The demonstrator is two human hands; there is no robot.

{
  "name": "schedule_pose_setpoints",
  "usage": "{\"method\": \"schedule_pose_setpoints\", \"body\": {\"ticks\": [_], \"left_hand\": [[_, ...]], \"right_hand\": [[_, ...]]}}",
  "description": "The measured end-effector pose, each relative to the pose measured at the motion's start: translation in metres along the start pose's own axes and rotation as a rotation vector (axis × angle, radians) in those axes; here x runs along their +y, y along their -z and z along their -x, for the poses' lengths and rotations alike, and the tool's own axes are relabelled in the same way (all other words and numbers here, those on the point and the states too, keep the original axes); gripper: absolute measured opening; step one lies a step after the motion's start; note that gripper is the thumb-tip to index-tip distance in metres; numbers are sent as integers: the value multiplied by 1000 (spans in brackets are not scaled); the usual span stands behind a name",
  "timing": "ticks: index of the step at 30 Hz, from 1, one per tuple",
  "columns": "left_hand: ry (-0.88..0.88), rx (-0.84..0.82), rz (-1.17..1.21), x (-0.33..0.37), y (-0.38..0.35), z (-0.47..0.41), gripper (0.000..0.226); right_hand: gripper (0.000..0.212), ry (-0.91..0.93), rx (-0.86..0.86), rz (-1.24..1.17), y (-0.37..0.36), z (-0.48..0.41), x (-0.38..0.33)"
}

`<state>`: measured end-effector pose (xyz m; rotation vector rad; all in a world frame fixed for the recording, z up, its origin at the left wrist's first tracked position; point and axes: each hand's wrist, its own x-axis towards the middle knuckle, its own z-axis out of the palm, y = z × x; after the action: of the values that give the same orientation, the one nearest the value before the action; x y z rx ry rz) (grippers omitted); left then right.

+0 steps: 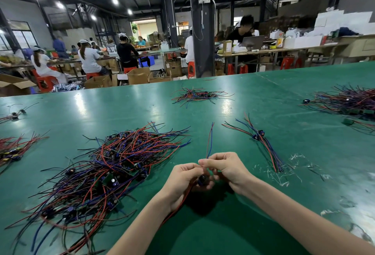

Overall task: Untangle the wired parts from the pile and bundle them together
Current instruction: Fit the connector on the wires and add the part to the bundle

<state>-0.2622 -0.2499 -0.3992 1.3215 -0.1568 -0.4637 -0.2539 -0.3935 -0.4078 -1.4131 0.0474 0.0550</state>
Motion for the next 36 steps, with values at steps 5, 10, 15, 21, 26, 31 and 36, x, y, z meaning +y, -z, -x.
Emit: {"method": "schedule_pose_setpoints", "body": {"ticks": [5, 10, 15, 21, 26, 31, 36], "left_hand": [[-17, 54, -34, -2, 0, 0, 38], [-21, 82, -43, -2, 1, 0, 38], [-16, 100, -46, 0, 1, -1, 27], [24, 30, -77, 0, -1, -1, 23], [29, 21, -98, 0, -2, -2, 23], [23, 22, -104, 3, -2, 0, 24], [34, -7, -108, 3, -2, 3, 26]], "right_hand": [[19, 143, -4, 174, -3, -1, 1], [18, 102, -8, 140, 0, -4, 6], [21, 120, 91, 110, 0, -12, 10], [24, 164, 301, 208, 25, -27, 1], [29, 230, 382, 342, 36, -31, -2], [28, 276, 408, 388, 36, -34, -2], [30, 281, 499, 352, 50, -39, -5]]}}
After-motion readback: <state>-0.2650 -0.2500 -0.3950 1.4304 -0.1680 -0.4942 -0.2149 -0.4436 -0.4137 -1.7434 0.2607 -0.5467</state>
